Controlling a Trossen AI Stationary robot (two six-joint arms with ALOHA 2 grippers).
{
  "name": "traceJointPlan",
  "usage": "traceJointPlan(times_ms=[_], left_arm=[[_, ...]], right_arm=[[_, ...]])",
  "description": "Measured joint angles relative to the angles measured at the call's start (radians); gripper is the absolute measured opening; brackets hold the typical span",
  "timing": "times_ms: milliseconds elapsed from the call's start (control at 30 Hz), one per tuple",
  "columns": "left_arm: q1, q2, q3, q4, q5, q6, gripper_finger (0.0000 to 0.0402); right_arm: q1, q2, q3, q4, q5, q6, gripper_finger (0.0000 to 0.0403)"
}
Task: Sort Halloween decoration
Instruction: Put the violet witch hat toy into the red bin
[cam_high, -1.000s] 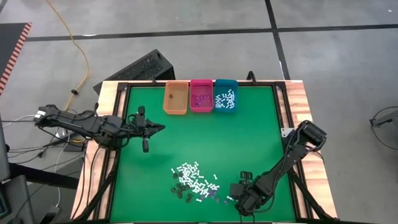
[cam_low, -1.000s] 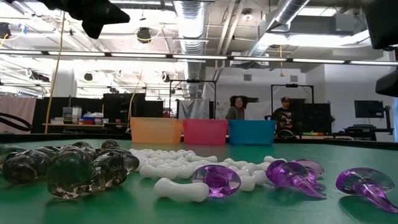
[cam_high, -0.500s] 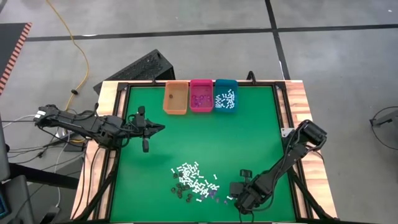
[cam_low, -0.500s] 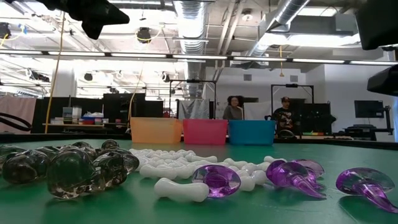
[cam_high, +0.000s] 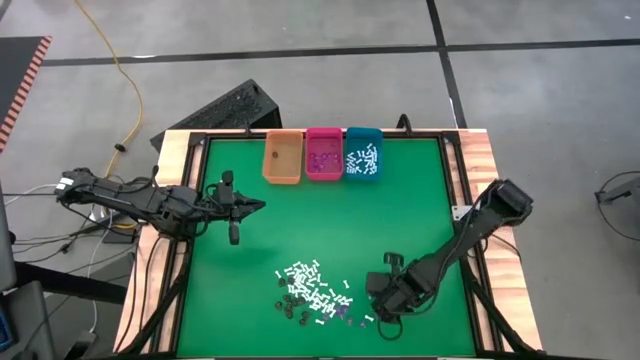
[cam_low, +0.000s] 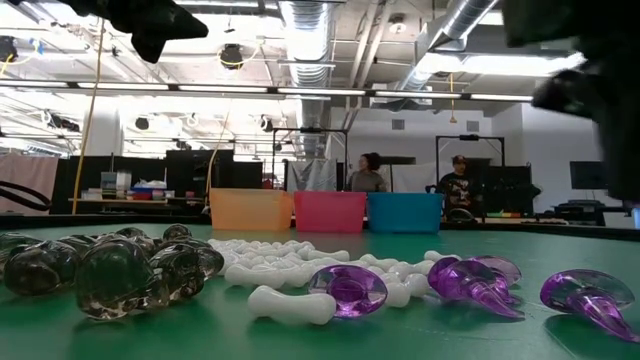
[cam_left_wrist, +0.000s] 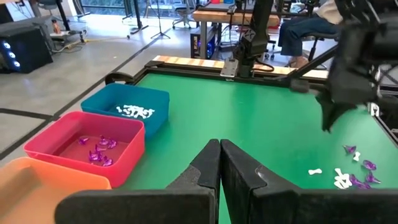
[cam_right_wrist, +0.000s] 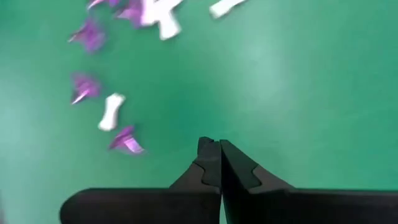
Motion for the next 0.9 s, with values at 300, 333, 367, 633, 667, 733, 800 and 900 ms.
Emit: traceJointPlan(times_ms=[300,333,367,633,667,733,800,900], left_arm=[[0.000,0.000,0.000,0.000,0.000,0.041,0.0000],[0.000,0.000,0.000,0.001,0.000,0.041,0.0000],[0.000,0.000,0.000,0.001,0.000,0.042,0.0000],[0.000,0.000,0.000,0.008,-0.004,0.052,0.0000],[0.000,0.000,0.000,0.008,-0.006,0.052,0.0000],[0.000,0.000,0.000,0.008,-0.006,0.052,0.0000],[0.000,0.000,0.000,0.004,-0.010,0.056,0.0000],[0.000,0.000,0.000,0.002,-0.027,0.073,0.0000]], right_arm=[[-0.133,-0.143,0.002,-0.036,0.176,-0.163,0.0019],[-0.168,-0.147,0.002,-0.034,0.192,-0.200,0.0019],[-0.206,-0.152,0.002,-0.029,0.211,-0.244,0.0019],[-0.601,-0.146,0.002,0.237,0.190,-0.738,0.0019],[-0.656,-0.146,0.002,0.294,0.158,-0.789,0.0019],[-0.763,-0.146,0.002,0.398,0.096,-0.858,0.0019],[-0.863,-0.145,0.002,0.496,0.043,-0.888,0.0020],[-0.993,-0.127,0.003,0.614,-0.043,-0.885,0.0027]])
